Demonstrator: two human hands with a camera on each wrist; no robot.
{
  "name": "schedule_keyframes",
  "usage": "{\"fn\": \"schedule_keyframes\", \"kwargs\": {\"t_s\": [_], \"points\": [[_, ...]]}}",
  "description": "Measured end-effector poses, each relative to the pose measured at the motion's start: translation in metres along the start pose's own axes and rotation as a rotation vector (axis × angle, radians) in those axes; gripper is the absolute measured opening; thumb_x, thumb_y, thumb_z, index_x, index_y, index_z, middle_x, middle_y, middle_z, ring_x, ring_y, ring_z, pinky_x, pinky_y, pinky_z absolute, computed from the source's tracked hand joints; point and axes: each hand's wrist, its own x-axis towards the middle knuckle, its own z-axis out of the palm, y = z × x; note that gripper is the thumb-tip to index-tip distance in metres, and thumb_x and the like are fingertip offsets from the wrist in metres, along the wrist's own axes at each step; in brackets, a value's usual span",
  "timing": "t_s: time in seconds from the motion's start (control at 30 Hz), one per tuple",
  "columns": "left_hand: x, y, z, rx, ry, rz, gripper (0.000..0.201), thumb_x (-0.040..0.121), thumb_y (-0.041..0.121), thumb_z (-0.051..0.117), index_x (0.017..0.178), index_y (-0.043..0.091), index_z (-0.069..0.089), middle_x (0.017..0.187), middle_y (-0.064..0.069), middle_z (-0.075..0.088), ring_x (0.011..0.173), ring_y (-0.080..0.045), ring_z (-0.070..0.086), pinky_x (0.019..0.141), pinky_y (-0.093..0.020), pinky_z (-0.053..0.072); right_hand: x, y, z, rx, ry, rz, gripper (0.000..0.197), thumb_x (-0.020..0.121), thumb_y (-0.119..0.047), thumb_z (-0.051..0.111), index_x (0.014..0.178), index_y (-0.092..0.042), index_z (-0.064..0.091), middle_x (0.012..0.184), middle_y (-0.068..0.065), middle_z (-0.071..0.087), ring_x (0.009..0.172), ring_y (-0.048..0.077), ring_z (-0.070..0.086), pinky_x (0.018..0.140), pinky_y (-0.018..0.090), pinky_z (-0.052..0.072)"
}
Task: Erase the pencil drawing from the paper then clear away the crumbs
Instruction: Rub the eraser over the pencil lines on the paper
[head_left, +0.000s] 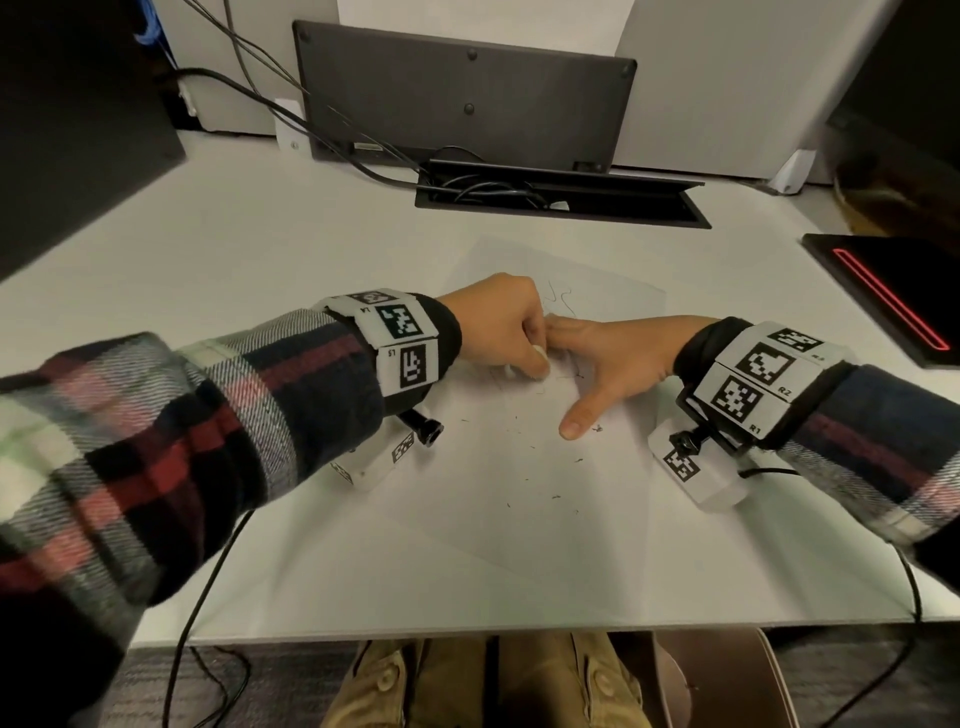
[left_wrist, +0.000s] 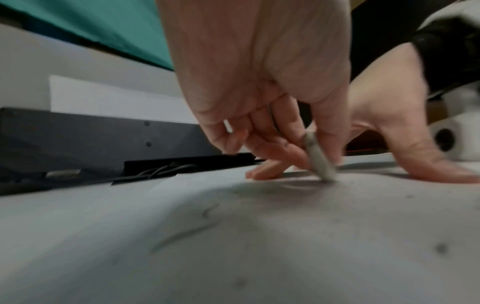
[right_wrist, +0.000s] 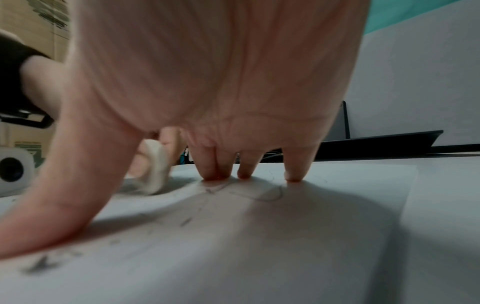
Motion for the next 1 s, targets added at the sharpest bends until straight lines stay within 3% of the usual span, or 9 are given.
{"fn": "schedule_keyframes", "kwargs": {"t_s": [0.13,0.33,0.43,0.63,0.73,0.8,0.87,0.93,1.0], "points": [[-0.002,0.002,0.002,-0.022,-0.001,0.003,0.013,0.077,0.026,0.074,0.081,0.014,0.075,0.066,0.007,0.064,0.063,-0.004,0.056,0.064,-0.017,0.046,0.0,0.0,0.001,0.003,0.004,-0.005,0.093,0.071,-0.027,0.079,0.144,-0.026,0.021,0.136,-0.02,0.018,0.125,-0.005,0.016,0.109,0.019,0.012],[-0.003,0.004,0.005,-0.01,-0.002,0.014,0.009,0.078,0.024,0.073,0.075,0.015,0.074,0.06,0.01,0.06,0.056,-0.001,0.053,0.054,-0.008,0.039,0.002,0.002,0.001,0.008,0.011,0.009,0.091,0.069,-0.029,0.08,0.142,-0.027,0.025,0.133,-0.023,0.019,0.128,-0.001,0.019,0.113,0.023,0.014],[0.0,0.002,0.004,0.006,0.091,-0.003,0.012,0.078,0.021,0.072,0.082,0.01,0.075,0.06,0.007,0.062,0.052,0.0,0.054,0.055,-0.01,0.04,0.003,0.004,0.001,0.006,-0.003,0.014,0.094,0.068,-0.032,0.08,0.143,-0.027,0.024,0.138,-0.02,0.02,0.135,0.004,0.018,0.116,0.029,0.015],[-0.004,0.001,0.005,-0.003,0.058,0.006,0.011,0.078,0.024,0.073,0.082,0.014,0.075,0.066,0.006,0.066,0.057,0.0,0.055,0.053,-0.005,0.038,0.002,0.003,0.002,-0.002,0.011,-0.003,0.096,0.07,-0.029,0.08,0.145,-0.027,0.02,0.134,-0.024,0.016,0.126,-0.005,0.015,0.11,0.019,0.011],[-0.009,0.0,0.004,-0.019,0.031,-0.007,0.012,0.078,0.024,0.073,0.082,0.013,0.075,0.072,0.0,0.07,0.057,0.001,0.055,0.053,-0.004,0.039,0.005,0.007,0.002,-0.042,-0.005,0.021,0.103,0.066,-0.04,0.08,0.146,-0.028,0.017,0.145,-0.022,0.011,0.135,-0.001,0.01,0.116,0.027,0.007],[-0.015,0.001,0.005,-0.047,-0.052,0.003,0.013,0.078,0.025,0.074,0.082,0.013,0.075,0.065,0.004,0.066,0.051,0.006,0.053,0.05,-0.003,0.036,0.008,0.011,0.003,-0.105,-0.03,0.059,0.121,0.054,-0.062,0.077,0.149,-0.029,0.01,0.155,-0.016,-0.001,0.142,0.004,0.001,0.12,0.038,0.006],[-0.016,-0.002,0.003,-0.023,-0.017,0.009,0.014,0.078,0.024,0.074,0.083,0.012,0.076,0.069,0.002,0.068,0.051,0.01,0.051,0.05,-0.001,0.035,0.01,0.013,0.003,-0.143,-0.042,0.074,0.134,0.042,-0.076,0.068,0.149,-0.029,0.003,0.156,-0.015,-0.007,0.143,0.004,-0.006,0.12,0.04,0.006],[-0.014,-0.005,-0.001,0.02,0.072,-0.002,0.013,0.079,0.022,0.072,0.083,0.01,0.076,0.071,0.0,0.068,0.051,0.014,0.05,0.05,-0.001,0.035,0.011,0.014,0.002,-0.147,-0.041,0.073,0.137,0.039,-0.078,0.064,0.149,-0.028,0.0,0.156,-0.015,-0.008,0.143,0.003,-0.007,0.12,0.04,0.005],[-0.015,-0.003,0.0,0.023,0.044,-0.01,0.013,0.078,0.022,0.072,0.082,0.01,0.076,0.064,0.006,0.063,0.051,0.014,0.05,0.05,-0.001,0.035,0.01,0.014,0.001,-0.149,-0.04,0.074,0.135,0.041,-0.077,0.065,0.149,-0.028,0.001,0.156,-0.014,-0.008,0.143,0.003,-0.007,0.12,0.04,0.005]]}}
